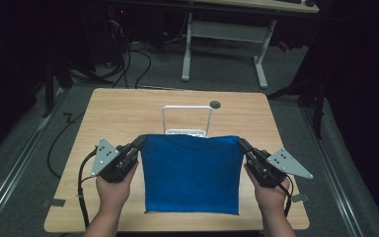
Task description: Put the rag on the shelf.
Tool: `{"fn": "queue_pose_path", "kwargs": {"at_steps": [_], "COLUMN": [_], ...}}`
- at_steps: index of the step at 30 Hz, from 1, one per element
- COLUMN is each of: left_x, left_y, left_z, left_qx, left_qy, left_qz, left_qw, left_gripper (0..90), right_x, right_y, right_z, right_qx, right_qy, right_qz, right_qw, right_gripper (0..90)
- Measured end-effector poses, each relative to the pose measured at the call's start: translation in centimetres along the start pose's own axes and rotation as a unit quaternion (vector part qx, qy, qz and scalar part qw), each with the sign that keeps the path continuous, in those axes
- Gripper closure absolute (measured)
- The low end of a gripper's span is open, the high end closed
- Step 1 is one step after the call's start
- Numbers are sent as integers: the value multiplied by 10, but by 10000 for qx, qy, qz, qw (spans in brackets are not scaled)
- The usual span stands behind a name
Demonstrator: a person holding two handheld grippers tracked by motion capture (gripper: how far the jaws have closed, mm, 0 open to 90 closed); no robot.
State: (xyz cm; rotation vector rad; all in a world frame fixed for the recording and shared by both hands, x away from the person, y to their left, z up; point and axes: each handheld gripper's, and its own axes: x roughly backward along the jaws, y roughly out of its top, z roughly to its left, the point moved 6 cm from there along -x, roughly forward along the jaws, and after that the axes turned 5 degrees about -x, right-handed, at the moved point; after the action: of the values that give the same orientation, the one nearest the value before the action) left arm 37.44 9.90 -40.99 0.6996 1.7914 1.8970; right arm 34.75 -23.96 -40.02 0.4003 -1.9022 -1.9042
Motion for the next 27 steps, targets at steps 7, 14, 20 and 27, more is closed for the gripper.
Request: {"fn": "queue_pose_path", "kwargs": {"at_steps": [7,14,20,27], "left_x": [12,18,18,5], "left_y": [22,32,32,45], "left_z": [-9,-15,-11,2], "left_qx": [-148,-253,-260,-420], "left_qy": [-51,-76,-19,34], "left_qz": [-307,-431,-437,-458], "left_qw": [9994,9987,9987,9981], "left_gripper": [877,878,879,880], "right_x": [12,22,23,14], "right_y": [17,33,35,40], "right_z": [5,13,15,4], "right_qx": [41,162,195,169], "right_qy": [30,95,95,-5], "right_qz": [-298,-560,-583,-540], "right_qw": [9995,9983,9981,9984], "right_gripper": [884,884,884,884]}}
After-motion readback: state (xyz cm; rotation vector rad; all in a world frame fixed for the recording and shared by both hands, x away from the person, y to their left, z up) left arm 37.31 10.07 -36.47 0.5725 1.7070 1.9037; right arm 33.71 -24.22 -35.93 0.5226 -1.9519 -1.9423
